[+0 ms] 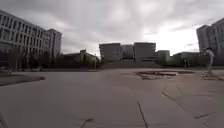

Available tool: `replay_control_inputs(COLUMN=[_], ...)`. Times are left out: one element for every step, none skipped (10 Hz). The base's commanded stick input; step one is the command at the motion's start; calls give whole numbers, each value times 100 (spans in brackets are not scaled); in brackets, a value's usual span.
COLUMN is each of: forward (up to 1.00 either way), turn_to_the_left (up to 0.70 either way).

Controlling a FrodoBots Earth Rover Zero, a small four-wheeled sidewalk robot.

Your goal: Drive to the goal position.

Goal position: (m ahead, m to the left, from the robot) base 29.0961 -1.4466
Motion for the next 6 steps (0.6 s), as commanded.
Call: replay_control_inputs(forward=[100,100,100,100,100,100], turn_to_the_left=[2,7,6,4,3,5])
